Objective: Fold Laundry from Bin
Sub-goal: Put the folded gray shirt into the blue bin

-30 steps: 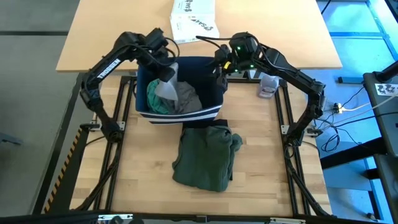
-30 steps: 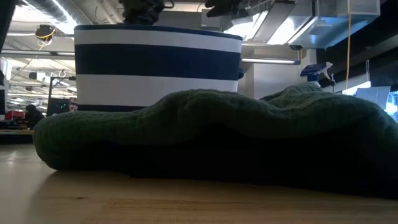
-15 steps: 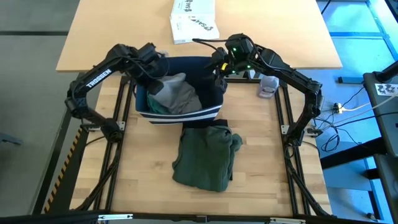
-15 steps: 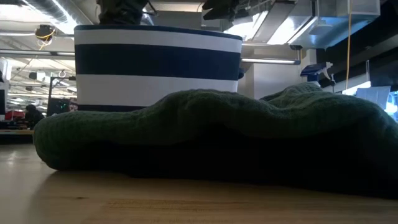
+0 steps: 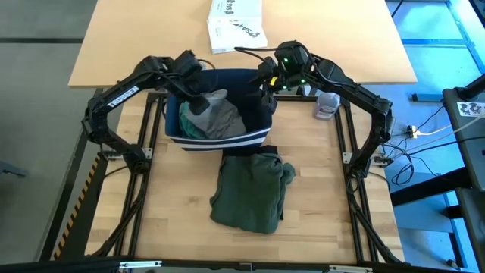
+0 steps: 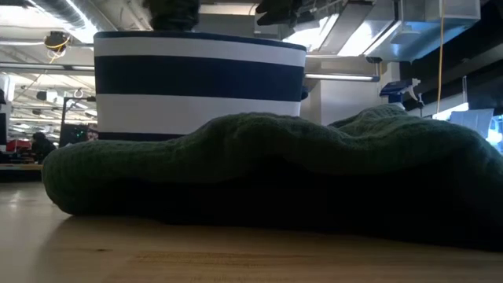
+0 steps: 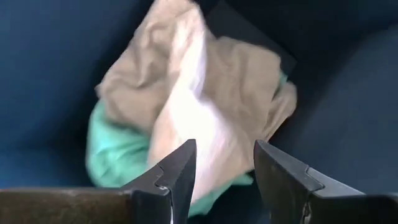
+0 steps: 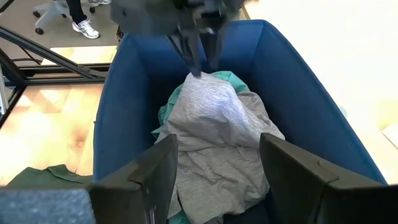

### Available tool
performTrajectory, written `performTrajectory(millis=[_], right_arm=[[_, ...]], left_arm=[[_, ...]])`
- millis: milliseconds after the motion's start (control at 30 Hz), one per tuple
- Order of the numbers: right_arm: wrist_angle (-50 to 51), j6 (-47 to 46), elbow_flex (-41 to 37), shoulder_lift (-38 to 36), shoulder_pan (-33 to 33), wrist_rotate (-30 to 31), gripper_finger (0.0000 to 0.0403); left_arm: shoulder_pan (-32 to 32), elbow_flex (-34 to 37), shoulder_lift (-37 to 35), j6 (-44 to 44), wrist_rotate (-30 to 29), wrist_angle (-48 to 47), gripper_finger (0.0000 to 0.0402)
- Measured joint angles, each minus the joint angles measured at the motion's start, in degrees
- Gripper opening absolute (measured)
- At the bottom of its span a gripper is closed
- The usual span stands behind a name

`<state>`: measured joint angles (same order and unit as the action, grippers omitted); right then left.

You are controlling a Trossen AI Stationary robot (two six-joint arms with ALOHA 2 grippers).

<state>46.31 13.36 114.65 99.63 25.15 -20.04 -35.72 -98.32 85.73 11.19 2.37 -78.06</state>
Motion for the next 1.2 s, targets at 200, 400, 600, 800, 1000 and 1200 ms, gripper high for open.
performTrajectory(millis=[200,400,600,800,1000,1200], right_arm=[[0.0,-1.1,0.0,0.0,0.0,0.0,0.0225],[0.6,-2.8,0.0,0.0,0.0,-0.6,0.0225],[1.1,-2.8,0.0,0.0,0.0,-0.7,0.0225],[0.8,-2.6,0.0,0.0,0.0,-0.7,0.0225],[0.6,-2.6,0.0,0.0,0.0,-0.6,0.0225],[0.9,-2.6,0.0,0.0,0.0,-0.6,0.0225]], left_arm=[[-0.4,0.0,8.1,-0.4,0.5,1.6,0.0154],[-0.3,0.0,10.7,-0.1,-1.8,7.4,0.0154],[0.1,-5.1,10.4,-0.5,-4.6,7.4,0.0154],[0.1,-6.1,11.2,-6.0,-5.3,8.9,0.0154],[0.1,-5.3,16.2,-9.3,-4.3,5.0,0.0154],[-0.3,-5.4,18.7,-10.3,-3.9,5.0,0.0154]])
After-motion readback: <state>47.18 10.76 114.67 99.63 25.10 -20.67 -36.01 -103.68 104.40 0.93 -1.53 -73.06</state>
